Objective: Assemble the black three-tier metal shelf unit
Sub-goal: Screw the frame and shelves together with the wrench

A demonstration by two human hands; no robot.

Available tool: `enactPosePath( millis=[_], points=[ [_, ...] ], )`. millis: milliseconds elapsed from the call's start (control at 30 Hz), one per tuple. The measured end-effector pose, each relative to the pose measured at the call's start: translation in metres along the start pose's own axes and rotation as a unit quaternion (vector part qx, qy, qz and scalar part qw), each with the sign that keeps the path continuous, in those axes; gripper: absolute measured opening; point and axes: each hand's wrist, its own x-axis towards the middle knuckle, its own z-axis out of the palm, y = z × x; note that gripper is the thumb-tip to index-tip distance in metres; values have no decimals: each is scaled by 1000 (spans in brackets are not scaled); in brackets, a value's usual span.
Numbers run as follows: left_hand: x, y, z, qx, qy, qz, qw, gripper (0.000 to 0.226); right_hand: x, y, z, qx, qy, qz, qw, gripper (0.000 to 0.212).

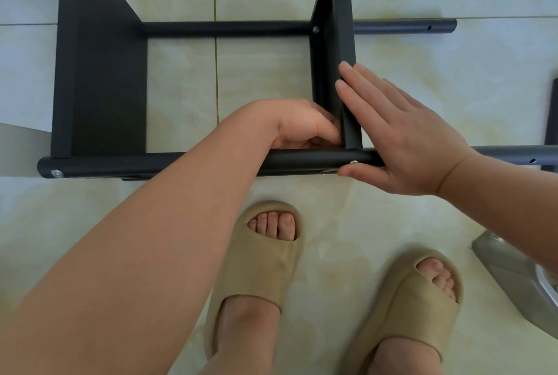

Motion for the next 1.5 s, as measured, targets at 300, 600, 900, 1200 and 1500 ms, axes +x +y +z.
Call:
enactPosePath(
  millis=[300,600,900,1200,1500],
  points=[
    [0,1,-1,-41,-8,11,999,19,0,0,0,-4,0,0,1000,99],
    [-3,3,1,2,-1,-6,1000,20,0,-1,0,-3,-2,3,1000,99],
    [-2,2,-2,-28,-20,15,999,15,0,-2,-2,0,-7,7,1000,99],
    [4,3,0,-4,82,-9,997,23,2,-3,-7,0,-36,15,999,100],
    [-24,32,1,214,479,152,837,24,4,-17,-40,115,-158,138,971,113]
  ],
)
